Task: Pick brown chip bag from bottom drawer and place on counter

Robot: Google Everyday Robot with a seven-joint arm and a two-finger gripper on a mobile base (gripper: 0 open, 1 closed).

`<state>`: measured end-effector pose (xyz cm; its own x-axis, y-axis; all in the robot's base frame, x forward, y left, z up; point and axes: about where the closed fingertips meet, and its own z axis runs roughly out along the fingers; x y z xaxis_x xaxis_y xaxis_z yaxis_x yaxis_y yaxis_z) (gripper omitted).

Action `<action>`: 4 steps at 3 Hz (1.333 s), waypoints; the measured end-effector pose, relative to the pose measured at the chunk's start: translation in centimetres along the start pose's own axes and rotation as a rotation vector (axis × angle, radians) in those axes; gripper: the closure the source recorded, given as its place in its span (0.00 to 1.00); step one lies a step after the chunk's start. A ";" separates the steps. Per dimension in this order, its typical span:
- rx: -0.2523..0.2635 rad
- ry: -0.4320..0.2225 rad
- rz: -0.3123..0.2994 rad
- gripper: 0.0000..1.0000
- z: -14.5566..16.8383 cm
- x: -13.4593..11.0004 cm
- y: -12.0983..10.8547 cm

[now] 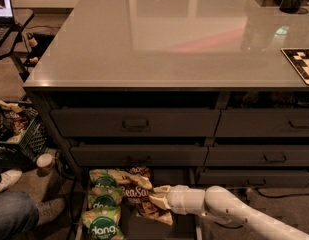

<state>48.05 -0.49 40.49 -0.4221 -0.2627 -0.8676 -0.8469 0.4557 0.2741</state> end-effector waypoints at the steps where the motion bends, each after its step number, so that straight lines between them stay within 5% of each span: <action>1: 0.062 -0.037 -0.114 1.00 -1.5 -2.9 0.7; 2: 0.075 -0.043 -0.117 1.00 -1.5 -3.1 0.6; 4: 0.056 -0.084 -0.168 1.00 -3.6 -10.9 5.0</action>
Offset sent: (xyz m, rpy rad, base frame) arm 0.0006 -0.0011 0.0295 -0.0273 -0.1148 -0.0120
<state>47.23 1.57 52.85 -0.2456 -0.2680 -0.9316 -0.8828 0.4588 0.1008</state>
